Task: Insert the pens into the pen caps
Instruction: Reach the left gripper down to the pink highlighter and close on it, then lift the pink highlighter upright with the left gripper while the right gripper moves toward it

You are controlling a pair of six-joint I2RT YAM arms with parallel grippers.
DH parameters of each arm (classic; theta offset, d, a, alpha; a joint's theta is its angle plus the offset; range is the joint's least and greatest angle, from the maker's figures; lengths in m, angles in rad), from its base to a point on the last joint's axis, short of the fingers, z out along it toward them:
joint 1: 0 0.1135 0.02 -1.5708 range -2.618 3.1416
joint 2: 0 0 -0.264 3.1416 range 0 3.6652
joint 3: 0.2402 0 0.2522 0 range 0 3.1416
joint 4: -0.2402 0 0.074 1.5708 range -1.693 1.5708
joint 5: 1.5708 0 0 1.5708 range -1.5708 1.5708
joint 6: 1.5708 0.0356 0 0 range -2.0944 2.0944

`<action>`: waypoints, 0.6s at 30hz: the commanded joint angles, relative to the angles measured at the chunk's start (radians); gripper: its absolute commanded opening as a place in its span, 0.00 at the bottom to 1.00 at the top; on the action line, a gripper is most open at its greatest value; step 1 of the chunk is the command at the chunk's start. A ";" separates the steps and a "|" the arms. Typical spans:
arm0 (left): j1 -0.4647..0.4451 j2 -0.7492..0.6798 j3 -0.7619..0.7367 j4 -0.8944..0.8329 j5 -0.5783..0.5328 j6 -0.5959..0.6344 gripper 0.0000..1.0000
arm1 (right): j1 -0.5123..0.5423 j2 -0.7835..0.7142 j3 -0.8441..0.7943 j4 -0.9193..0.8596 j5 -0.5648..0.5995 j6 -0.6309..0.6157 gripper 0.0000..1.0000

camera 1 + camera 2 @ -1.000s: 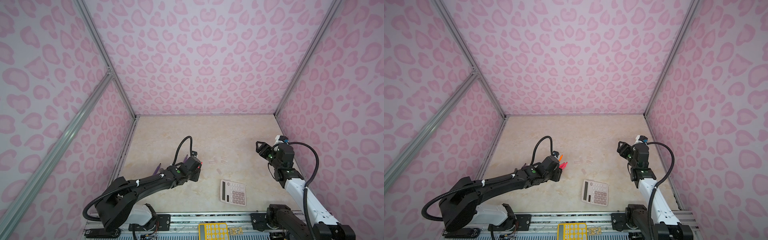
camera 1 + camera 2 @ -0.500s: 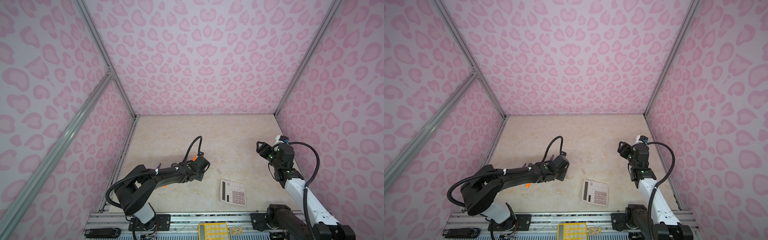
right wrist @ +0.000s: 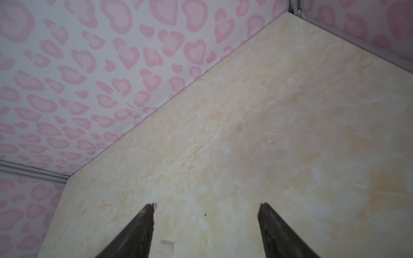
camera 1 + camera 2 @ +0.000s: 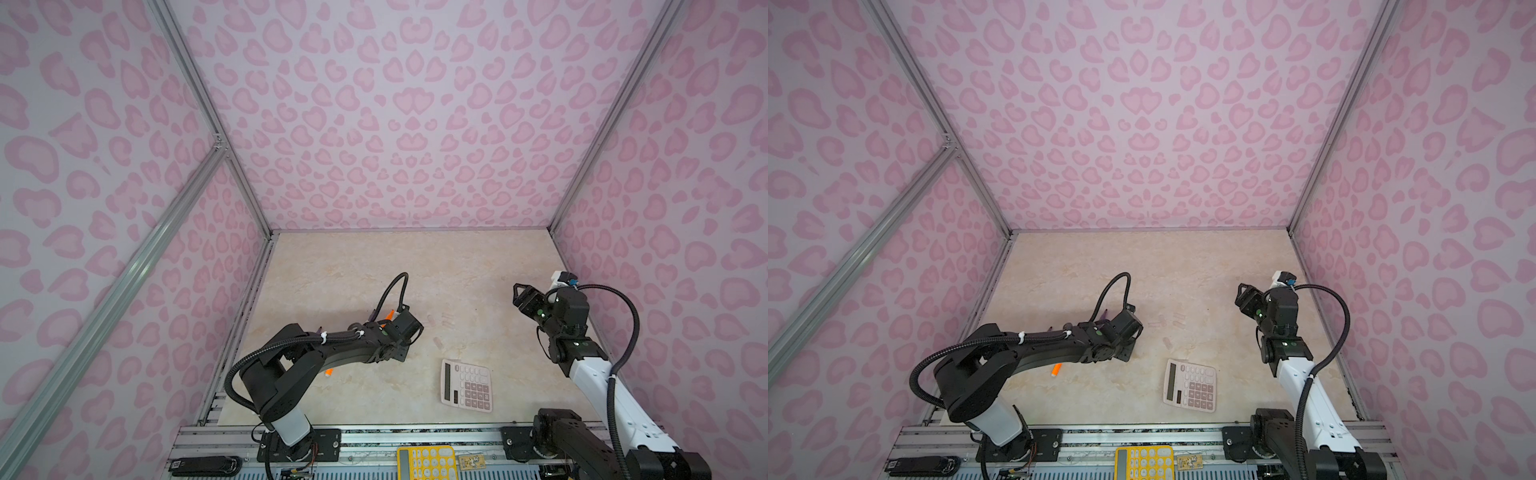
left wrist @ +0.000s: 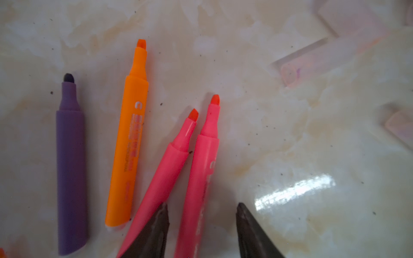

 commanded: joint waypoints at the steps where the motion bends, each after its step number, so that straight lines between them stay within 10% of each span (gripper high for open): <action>1: 0.000 0.023 0.022 -0.013 0.004 0.007 0.50 | 0.001 0.003 -0.006 0.004 0.005 -0.006 0.75; 18: -0.006 0.037 0.024 -0.020 0.002 0.009 0.18 | -0.001 0.003 -0.008 0.002 0.009 -0.004 0.75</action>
